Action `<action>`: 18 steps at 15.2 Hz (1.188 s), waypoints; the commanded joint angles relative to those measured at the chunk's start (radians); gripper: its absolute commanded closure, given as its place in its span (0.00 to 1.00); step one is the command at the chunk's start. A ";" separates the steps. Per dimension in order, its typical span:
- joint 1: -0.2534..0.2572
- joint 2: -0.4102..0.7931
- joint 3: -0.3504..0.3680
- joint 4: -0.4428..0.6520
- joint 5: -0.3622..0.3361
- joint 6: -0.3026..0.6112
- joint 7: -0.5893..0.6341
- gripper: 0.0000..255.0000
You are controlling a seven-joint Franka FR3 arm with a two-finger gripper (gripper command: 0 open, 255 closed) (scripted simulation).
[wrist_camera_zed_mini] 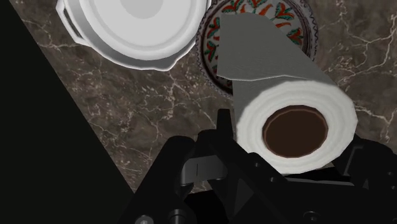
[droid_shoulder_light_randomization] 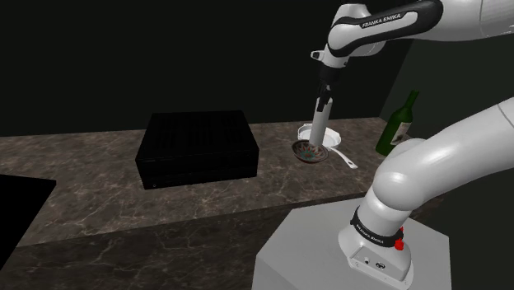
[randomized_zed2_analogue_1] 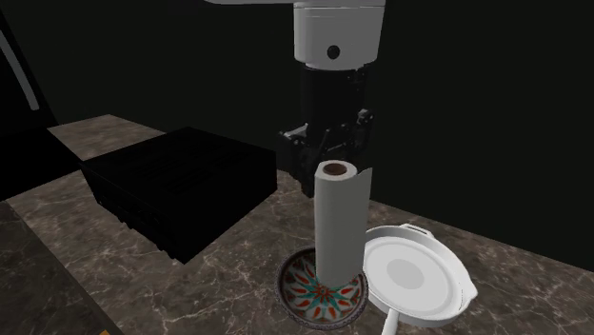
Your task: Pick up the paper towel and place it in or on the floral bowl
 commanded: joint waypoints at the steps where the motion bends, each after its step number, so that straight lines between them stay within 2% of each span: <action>1: -0.001 0.005 -0.004 -0.023 -0.003 0.029 0.002 1.00; 5: -0.002 0.018 -0.015 -0.060 -0.008 0.079 0.001 1.00; 12: -0.002 0.018 -0.015 -0.060 -0.008 0.079 0.001 1.00; 13: -0.002 0.018 -0.015 -0.060 -0.008 0.079 0.001 0.00; 18: -0.002 0.018 -0.015 -0.060 -0.008 0.078 0.001 0.00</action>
